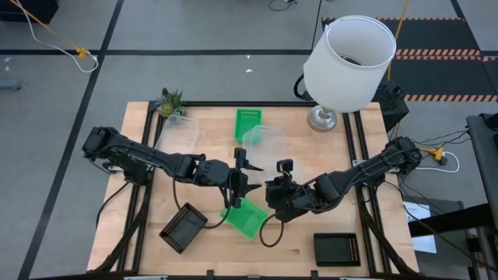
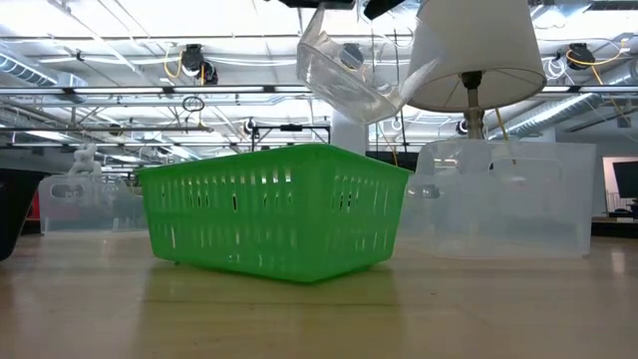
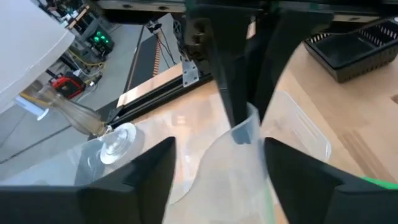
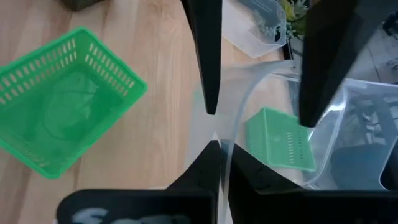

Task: Stack baskets by color
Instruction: Stack the middle transparent bin on top of the right transparent bin

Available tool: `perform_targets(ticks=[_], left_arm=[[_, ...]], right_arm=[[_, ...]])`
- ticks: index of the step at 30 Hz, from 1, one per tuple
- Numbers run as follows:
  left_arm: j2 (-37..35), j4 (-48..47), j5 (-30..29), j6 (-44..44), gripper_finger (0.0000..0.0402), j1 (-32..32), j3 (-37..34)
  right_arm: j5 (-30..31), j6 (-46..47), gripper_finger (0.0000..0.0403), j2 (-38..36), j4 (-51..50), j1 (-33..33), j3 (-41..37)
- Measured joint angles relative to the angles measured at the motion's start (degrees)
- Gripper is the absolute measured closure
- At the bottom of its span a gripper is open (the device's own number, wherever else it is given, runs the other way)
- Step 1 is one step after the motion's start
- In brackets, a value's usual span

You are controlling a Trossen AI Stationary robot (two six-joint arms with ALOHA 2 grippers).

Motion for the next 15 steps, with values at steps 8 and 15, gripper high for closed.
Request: perform_targets(ticks=[8,15], left_arm=[[0.0,0.0,1.0,4.2,0.029,-0.1,-0.1],[0.0,0.2,5.7,7.1,0.0335,0.0,-0.1]], right_arm=[[0.7,-1.3,0.0391,0.0,-0.3,0.0,0.0],[2.3,-0.8,0.0315,0.0,-0.6,1.3,0.0]])
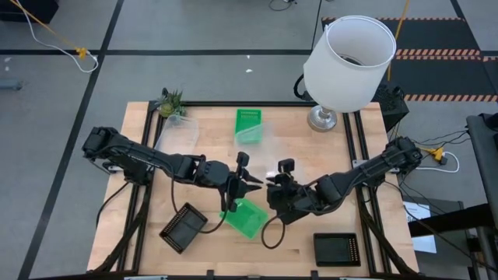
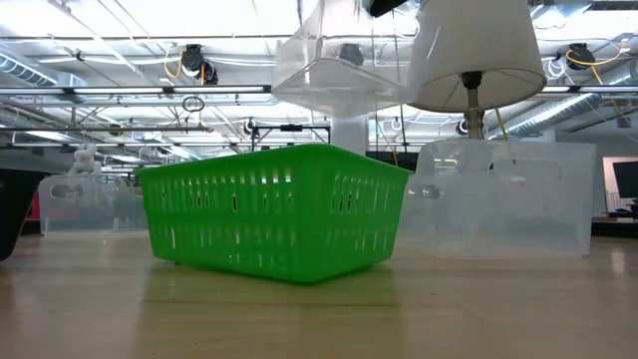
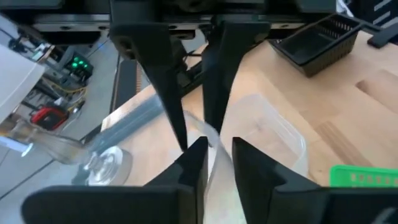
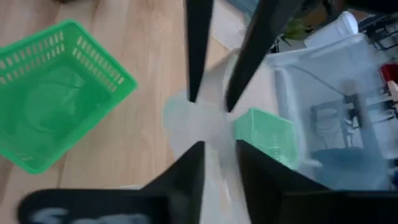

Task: Stack baskets by color
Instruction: Stack the middle transparent bin on top of the right transparent bin

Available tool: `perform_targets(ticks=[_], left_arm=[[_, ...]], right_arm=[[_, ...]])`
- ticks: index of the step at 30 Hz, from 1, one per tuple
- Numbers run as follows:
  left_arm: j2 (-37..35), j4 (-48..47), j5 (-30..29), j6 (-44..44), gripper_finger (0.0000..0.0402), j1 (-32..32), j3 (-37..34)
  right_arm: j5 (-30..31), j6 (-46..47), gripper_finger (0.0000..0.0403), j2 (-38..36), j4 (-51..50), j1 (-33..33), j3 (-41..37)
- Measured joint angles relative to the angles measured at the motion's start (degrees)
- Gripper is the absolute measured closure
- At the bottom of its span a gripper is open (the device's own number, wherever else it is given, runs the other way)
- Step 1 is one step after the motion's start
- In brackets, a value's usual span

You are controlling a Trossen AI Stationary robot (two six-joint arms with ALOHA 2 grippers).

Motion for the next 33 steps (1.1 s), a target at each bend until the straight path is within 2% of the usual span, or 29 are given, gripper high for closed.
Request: perform_targets(ticks=[8,12,16,21,24,27,33], left_arm=[[0.0,0.2,3.4,2.9,0.0378,0.1,0.0],[0.0,0.3,5.3,3.6,0.0388,0.2,0.0],[0.0,0.2,5.6,4.7,0.0378,0.2,0.0],[0.0,-0.1,8.7,8.1,0.0382,0.2,0.0],[0.0,-0.2,10.1,8.4,0.0389,0.1,0.0],[0.0,-0.7,10.2,8.4,0.0388,0.1,0.0],[0.0,-1.0,10.4,9.5,0.0372,0.1,0.0]], right_arm=[[0.4,1.2,0.0213,-1.6,1.5,1.9,0.1],[-0.7,2.8,0.0186,-3.8,1.2,2.6,0.1],[-5.9,3.4,0.0178,-7.0,0.7,2.5,0.3],[-7.6,0.4,0.0196,-9.4,-2.8,0.4,0.3],[-12.9,-0.3,0.0219,-9.4,-5.7,-1.5,0.3],[-18.1,-1.0,0.0248,-8.6,-6.3,-3.0,0.3],[-19.0,-3.7,0.0331,-7.0,-6.3,-3.2,0.3]])
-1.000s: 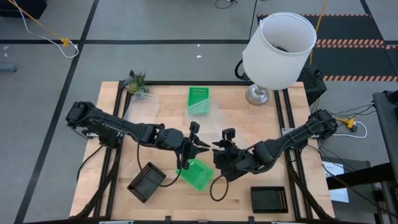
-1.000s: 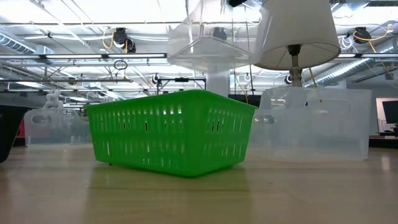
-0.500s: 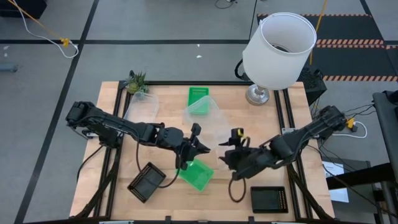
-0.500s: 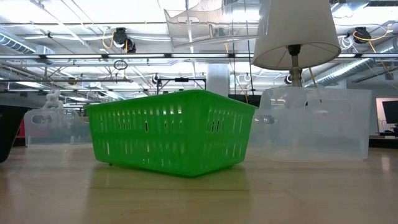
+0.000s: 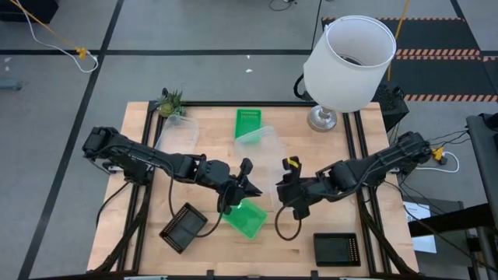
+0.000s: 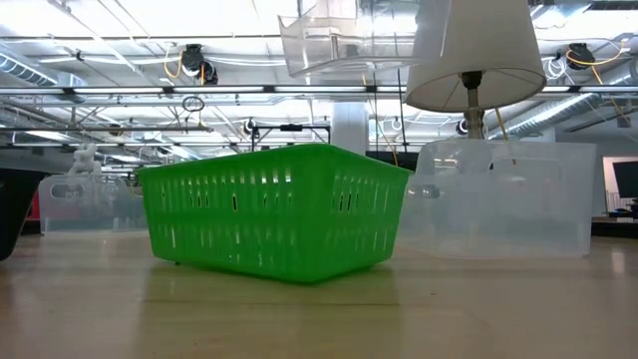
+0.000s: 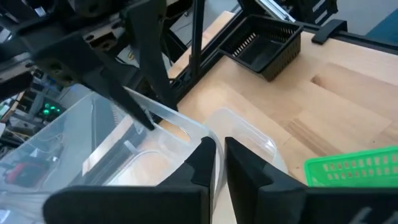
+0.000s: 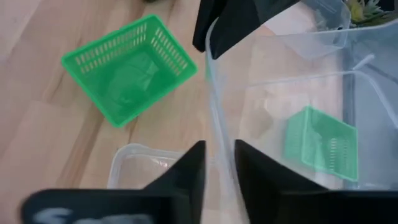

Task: Stack baskets by color
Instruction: Stack the middle transparent bin on top of the right transparent bin

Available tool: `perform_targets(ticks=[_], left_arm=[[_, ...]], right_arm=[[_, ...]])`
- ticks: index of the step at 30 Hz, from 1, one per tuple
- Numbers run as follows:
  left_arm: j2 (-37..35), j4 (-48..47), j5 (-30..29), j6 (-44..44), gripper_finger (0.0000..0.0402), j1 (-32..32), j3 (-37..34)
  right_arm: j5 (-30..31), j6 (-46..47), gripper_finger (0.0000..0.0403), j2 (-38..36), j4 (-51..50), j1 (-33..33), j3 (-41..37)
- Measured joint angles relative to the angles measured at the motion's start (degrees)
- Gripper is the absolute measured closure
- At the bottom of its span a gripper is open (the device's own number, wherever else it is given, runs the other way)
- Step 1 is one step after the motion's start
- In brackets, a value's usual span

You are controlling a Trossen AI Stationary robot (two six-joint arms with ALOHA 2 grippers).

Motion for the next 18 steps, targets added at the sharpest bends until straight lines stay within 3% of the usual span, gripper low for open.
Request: perform_targets(ticks=[3,6,15,18], left_arm=[[0.0,0.2,-0.2,0.5,0.037,0.0,0.0],[0.0,0.7,-2.3,0.6,0.0355,-0.1,0.0],[-0.1,4.1,-16.7,0.6,0.0203,-3.8,0.0],[-0.6,3.2,-21.2,0.5,0.0171,-5.5,0.0]], right_arm=[[0.0,0.0,0.0382,0.1,-0.2,0.0,0.0],[0.0,1.4,0.0394,0.0,-0.3,0.1,0.0],[-0.2,8.7,0.0398,0.1,-2.7,1.7,0.0],[-0.2,10.7,0.0398,0.1,-3.4,2.9,0.0]])
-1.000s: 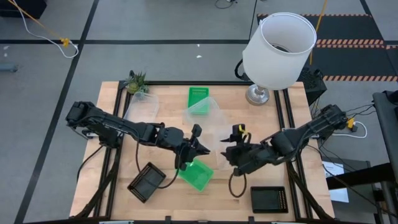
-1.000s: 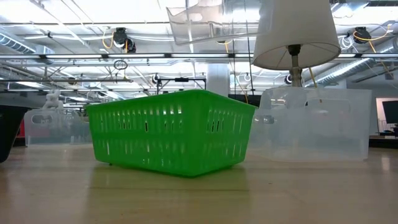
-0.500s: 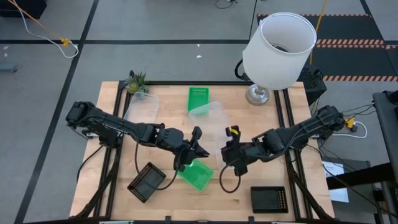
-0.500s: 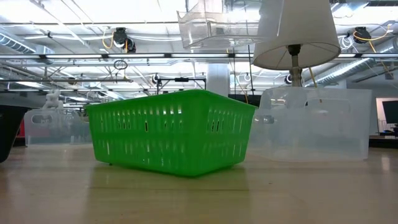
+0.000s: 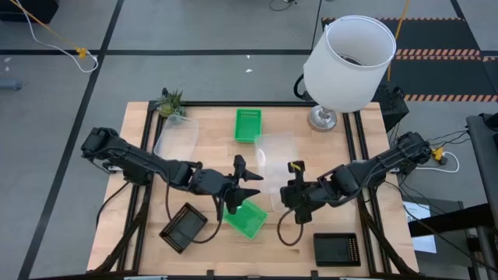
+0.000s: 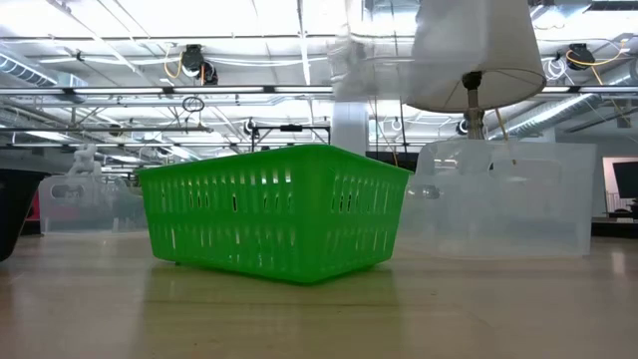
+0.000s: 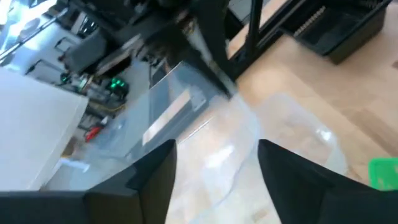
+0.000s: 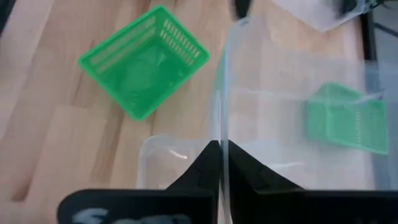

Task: Stack baskets by color
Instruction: Stack the middle transparent bin on top of the right transparent bin

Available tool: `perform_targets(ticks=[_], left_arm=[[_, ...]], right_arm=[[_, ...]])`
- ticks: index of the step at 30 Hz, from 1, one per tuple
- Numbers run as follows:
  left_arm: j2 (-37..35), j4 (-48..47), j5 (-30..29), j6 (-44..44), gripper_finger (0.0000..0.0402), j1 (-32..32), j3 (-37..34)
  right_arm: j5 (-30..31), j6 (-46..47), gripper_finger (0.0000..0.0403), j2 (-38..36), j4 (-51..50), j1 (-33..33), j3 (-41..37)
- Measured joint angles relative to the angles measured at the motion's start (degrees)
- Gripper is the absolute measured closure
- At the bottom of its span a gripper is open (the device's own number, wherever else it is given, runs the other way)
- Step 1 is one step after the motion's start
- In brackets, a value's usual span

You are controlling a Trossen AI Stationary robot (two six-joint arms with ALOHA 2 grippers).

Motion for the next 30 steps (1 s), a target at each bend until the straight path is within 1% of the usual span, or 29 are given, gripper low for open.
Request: perform_targets(ticks=[2,5,8,11,16,19,22,26,30], left_arm=[[-0.6,-0.7,-2.8,-0.9,0.0163,-1.1,0.0],[-2.0,-4.5,-4.9,-4.1,0.0163,-2.9,0.0],[-2.4,-7.7,-6.5,-8.0,0.0176,-4.3,0.0],[-2.4,-10.6,-8.3,-10.6,0.0196,-5.5,0.0],[-2.5,-15.3,-8.6,-19.5,0.0229,-6.7,0.0],[-2.6,-16.1,-9.5,-24.6,0.0248,-7.5,0.0],[-2.5,-16.0,-9.3,-27.1,0.0264,-9.0,0.0],[-2.5,-15.3,-9.3,-30.1,0.0281,-10.3,0.0],[-2.5,-14.3,-9.3,-32.1,0.0291,-11.1,0.0]], right_arm=[[-0.2,1.4,0.04,0.0,-1.1,1.2,0.0],[-0.2,4.3,0.0399,0.0,-1.8,3.0,0.0],[0.6,6.9,0.04,0.0,-2.1,5.3,0.0],[2.8,8.3,0.0401,0.0,-2.5,8.1,0.0],[7.7,11.2,0.0401,0.0,-3.3,12.5,0.0],[10.1,13.8,0.04,0.0,-3.9,14.6,0.0],[11.6,16.4,0.04,0.0,-4.0,16.2,-1.1],[12.4,19.1,0.04,0.0,-3.8,17.6,-4.8],[12.2,18.7,0.0399,0.0,-1.8,17.7,-8.8]])
